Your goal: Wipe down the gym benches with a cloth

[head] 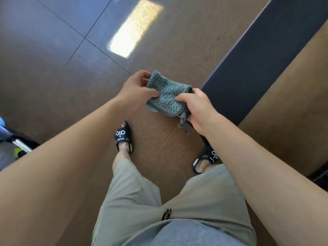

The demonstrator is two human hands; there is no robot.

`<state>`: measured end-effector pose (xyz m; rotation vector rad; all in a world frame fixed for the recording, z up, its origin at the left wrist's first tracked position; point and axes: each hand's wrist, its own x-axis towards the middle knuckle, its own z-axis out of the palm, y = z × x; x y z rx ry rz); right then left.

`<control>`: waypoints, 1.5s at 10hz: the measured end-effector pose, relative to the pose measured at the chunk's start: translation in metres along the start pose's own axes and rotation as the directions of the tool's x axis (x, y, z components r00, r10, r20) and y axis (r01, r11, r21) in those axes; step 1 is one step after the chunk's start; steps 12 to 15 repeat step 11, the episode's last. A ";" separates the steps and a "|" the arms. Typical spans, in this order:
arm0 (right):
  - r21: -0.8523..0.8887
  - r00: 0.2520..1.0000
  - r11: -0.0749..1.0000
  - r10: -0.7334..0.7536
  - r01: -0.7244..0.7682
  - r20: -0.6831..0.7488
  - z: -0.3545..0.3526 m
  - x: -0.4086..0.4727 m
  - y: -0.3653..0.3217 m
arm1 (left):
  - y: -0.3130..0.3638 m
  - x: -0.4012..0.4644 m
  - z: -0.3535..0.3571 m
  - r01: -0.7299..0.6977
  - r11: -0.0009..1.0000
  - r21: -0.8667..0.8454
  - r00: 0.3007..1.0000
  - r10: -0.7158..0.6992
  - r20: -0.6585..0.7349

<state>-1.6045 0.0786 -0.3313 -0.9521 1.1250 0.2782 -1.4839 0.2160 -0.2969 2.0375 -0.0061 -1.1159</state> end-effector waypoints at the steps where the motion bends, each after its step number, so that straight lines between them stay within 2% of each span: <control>1: 0.115 0.999 0.993 0.012 -0.007 -0.045 0.038 0.028 0.010 | -0.018 0.045 -0.030 -0.010 0.999 0.036 0.998 0.008 0.066; 2: 0.174 0.998 0.985 0.002 0.009 -0.063 0.073 0.061 0.021 | -0.038 0.089 -0.054 -0.006 0.998 0.067 0.994 -0.002 0.108; 3: 0.135 0.980 0.989 -0.035 0.063 -0.196 0.093 0.098 0.035 | -0.058 0.134 -0.063 0.012 0.996 0.094 0.986 -0.028 0.165; 4: 0.030 0.936 0.994 -0.088 0.105 -0.341 0.104 0.141 0.055 | -0.080 0.180 -0.057 -0.014 0.992 0.126 0.977 -0.013 0.213; 5: -0.076 0.895 0.989 -0.145 0.124 -0.421 0.109 0.202 0.086 | -0.113 0.235 -0.043 -0.060 0.984 0.166 0.973 0.021 0.228; 6: -0.208 0.858 0.964 -0.247 0.169 -0.450 0.109 0.277 0.118 | -0.155 0.294 -0.026 -0.140 0.962 0.236 0.973 0.089 0.214; 9: -0.393 0.716 0.873 -0.469 0.288 -0.517 0.101 0.464 0.211 | -0.269 0.459 0.020 -0.358 0.863 0.358 0.925 0.276 0.260; 10: -0.480 0.667 0.833 -0.525 0.276 -0.528 0.103 0.482 0.230 | -0.291 0.484 0.028 -0.461 0.767 0.447 0.884 0.350 0.311; 11: -0.558 0.692 0.814 -0.495 0.159 -0.525 0.103 0.478 0.241 | -0.297 0.489 0.036 -0.504 0.632 0.589 0.864 0.372 0.340; 15: -0.558 0.692 0.814 -0.495 0.159 -0.525 0.103 0.478 0.241 | -0.297 0.489 0.036 -0.504 0.632 0.589 0.864 0.372 0.340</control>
